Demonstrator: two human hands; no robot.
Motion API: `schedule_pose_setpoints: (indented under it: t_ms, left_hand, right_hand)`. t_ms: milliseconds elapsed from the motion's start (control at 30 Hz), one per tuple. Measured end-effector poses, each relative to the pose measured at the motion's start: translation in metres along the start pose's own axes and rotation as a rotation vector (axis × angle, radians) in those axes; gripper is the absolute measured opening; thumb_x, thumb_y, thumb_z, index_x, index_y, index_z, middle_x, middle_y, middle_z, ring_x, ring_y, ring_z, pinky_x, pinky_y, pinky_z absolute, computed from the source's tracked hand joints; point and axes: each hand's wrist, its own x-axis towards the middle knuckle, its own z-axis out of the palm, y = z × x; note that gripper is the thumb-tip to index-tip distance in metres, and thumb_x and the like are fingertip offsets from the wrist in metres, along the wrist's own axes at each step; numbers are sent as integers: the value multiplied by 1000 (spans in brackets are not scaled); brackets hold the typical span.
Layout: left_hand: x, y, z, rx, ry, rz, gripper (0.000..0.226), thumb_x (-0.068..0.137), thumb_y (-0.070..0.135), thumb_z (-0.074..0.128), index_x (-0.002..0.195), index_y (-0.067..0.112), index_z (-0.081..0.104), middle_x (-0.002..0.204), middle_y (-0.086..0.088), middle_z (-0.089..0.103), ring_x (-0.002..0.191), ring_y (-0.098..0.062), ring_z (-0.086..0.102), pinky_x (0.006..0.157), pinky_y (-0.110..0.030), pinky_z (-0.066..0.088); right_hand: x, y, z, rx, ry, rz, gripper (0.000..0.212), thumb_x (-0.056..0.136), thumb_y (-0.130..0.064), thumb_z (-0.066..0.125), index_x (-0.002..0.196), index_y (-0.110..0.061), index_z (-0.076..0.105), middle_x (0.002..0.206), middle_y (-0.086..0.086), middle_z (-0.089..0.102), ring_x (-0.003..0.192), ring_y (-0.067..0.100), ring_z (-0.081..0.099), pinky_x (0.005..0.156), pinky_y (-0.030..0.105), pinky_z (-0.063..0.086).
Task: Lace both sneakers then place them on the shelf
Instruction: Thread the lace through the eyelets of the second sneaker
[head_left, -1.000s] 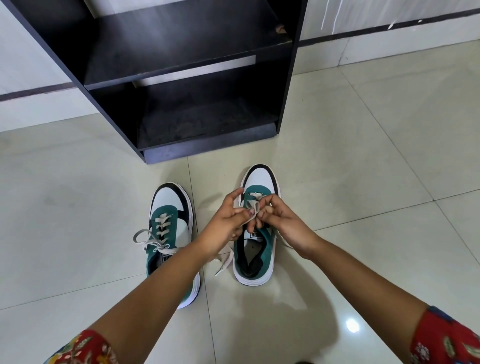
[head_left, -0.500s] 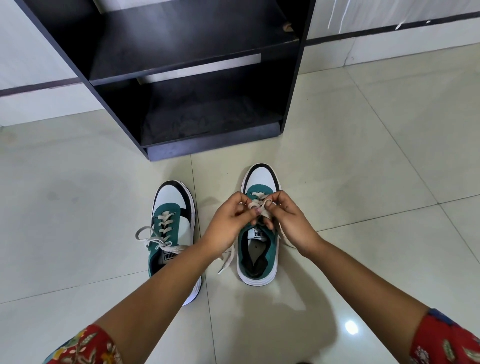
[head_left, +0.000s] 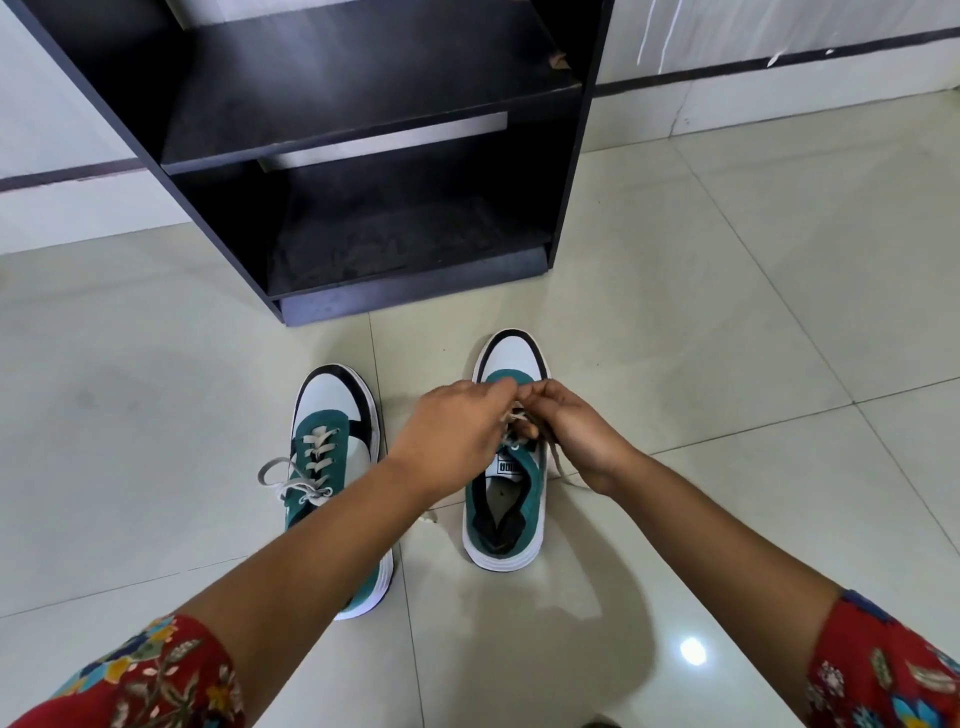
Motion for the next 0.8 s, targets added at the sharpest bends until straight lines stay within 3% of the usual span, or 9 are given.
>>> schedule_pose_setpoints:
  t_ms: [100,200,267,333,433,567,633,700,800]
  left_hand:
    - [9,5,-3,-502,-234,-511,15,81,15,61,77,16,46,69,-1,56,64,-23,49,55,-32,32]
    - [14,-1,-9,-1007,-407,-791,29,79,6,65,67,18,40,61,0,46,47,-11,33,43,-23,23]
    - [11,-4,-10,-1169,-422,-913,29,79,7,66,66,18,43,68,-4,50,42,-6,31,38,-17,23]
    - [6,-6,-8,-1235,-383,-966,28,79,8,67,66,18,44,74,-5,53,41,-4,32,37,-15,24]
    - [0,-2,-4,-1262,-328,-979,28,79,9,68,65,19,46,69,-1,55,44,-5,33,40,-17,25]
    - [-3,-1,-3,-1301,-252,-987,28,78,11,70,66,19,46,71,-3,57,43,-5,37,40,-17,29]
    - [-6,-2,-5,-1308,-221,-989,25,79,14,70,67,17,48,69,-3,58,46,-7,46,42,-18,34]
    - [-10,-6,-4,-1301,-168,-985,20,81,14,68,70,15,51,74,-5,62,57,-12,56,51,-21,45]
    - [-19,-16,0,-1380,-83,-1035,17,85,13,63,74,15,51,81,-3,63,66,-14,57,65,-26,49]
  right_hand:
    - [-5,2,2,-43,16,-23,24,98,-25,39,78,-14,44,56,5,44,44,5,45,50,12,41]
    - [-11,10,1,-229,122,-120,30,97,-31,40,81,-8,51,68,7,53,61,9,52,64,18,43]
    - [-17,19,-7,-580,279,-318,35,93,-40,43,86,-8,56,85,4,58,79,13,51,74,27,40]
    - [-28,22,-12,-773,393,-426,34,89,-48,44,85,-17,57,89,-2,60,87,14,50,75,30,40]
    - [-42,17,-3,-604,267,-319,35,79,-58,54,75,-23,55,73,-4,64,70,13,56,64,34,44]
    - [-40,13,8,-692,246,-286,22,78,-40,65,72,-21,57,70,-4,66,67,15,60,68,38,49]
    - [-39,12,5,-625,226,-231,19,80,-32,65,71,-18,57,69,0,65,65,14,56,68,35,47]
    - [-40,12,-1,-529,216,-167,20,82,-27,63,71,-11,57,71,10,62,67,16,52,67,33,41]
    - [-44,18,-14,-487,202,-60,21,87,-24,57,71,-11,53,71,7,58,70,19,51,68,33,36]
